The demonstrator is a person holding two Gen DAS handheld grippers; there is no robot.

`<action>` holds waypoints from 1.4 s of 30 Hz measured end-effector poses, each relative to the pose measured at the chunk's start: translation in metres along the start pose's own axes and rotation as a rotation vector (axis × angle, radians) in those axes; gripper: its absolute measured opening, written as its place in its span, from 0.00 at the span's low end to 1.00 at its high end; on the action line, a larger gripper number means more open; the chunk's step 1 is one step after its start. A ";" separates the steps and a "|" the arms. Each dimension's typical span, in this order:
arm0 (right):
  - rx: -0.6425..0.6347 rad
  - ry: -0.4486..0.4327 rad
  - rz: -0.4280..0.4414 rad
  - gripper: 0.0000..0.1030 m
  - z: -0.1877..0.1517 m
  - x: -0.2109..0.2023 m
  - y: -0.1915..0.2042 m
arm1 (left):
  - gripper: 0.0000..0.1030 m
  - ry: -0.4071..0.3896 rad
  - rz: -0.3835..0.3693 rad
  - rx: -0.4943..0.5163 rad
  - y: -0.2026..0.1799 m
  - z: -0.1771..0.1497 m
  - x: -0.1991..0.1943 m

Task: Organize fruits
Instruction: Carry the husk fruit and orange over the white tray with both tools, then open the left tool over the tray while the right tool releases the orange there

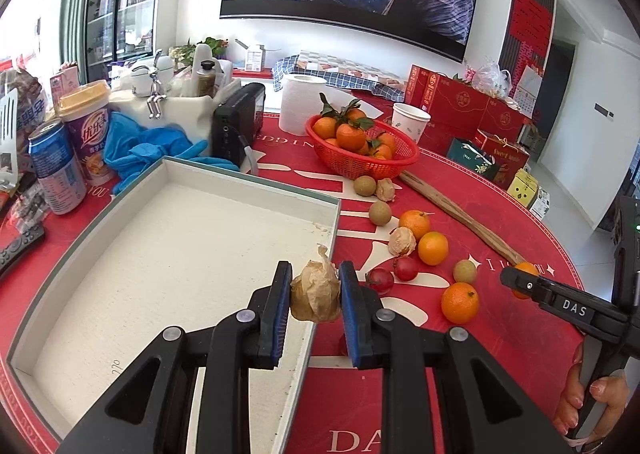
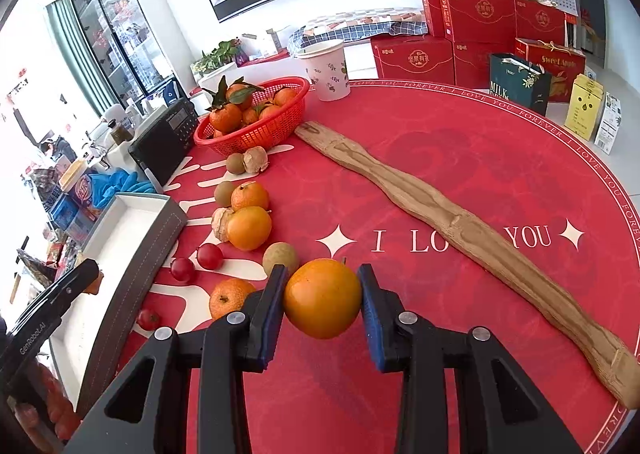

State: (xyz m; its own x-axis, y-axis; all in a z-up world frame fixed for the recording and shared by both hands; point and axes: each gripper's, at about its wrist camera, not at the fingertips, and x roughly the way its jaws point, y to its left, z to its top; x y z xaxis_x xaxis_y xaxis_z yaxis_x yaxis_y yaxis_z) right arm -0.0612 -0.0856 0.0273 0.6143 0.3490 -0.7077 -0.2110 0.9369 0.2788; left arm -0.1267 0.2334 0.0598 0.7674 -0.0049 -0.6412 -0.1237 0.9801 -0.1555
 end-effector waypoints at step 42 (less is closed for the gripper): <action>-0.369 0.189 0.217 0.38 -0.014 0.063 0.243 | 0.42 0.220 0.197 -0.186 0.142 -0.015 0.011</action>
State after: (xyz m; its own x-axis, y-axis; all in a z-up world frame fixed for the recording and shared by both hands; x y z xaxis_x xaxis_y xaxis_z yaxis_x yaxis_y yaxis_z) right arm -0.0842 0.1642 0.0418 0.3843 0.5039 -0.7736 -0.5966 0.7750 0.2084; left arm -0.1450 0.3695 0.0198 0.5661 0.1179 -0.8159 -0.3837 0.9137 -0.1342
